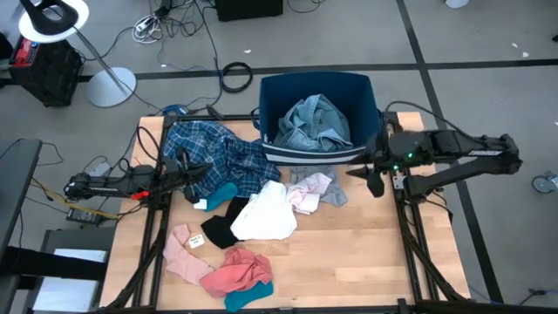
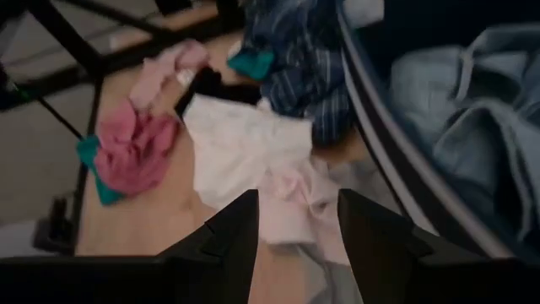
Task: Sort clothes
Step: Put the white underwear into the blue bin
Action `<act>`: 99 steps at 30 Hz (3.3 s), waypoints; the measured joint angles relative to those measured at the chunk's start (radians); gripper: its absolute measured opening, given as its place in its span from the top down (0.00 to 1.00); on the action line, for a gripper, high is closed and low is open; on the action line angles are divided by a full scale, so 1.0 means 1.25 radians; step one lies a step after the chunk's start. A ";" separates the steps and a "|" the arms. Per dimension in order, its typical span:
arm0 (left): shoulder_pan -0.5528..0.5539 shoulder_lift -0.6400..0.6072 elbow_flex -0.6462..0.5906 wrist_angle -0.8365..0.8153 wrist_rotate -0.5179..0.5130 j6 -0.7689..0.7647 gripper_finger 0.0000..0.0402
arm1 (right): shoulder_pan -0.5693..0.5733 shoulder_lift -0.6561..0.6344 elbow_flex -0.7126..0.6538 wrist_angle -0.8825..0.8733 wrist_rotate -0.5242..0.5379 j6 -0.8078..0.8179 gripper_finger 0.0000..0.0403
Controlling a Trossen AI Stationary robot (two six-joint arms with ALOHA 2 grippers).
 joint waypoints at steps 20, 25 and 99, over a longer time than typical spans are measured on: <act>0.000 0.000 0.000 0.007 0.000 0.000 0.99 | 0.110 -0.009 -0.459 0.470 0.027 0.160 0.59; 0.000 0.000 0.000 0.035 0.000 0.000 0.99 | 0.110 -0.009 -0.535 0.543 0.054 0.155 0.59; -0.217 1.067 0.358 0.164 -0.038 -0.392 0.64 | 0.135 0.072 -0.579 0.729 0.046 0.033 0.58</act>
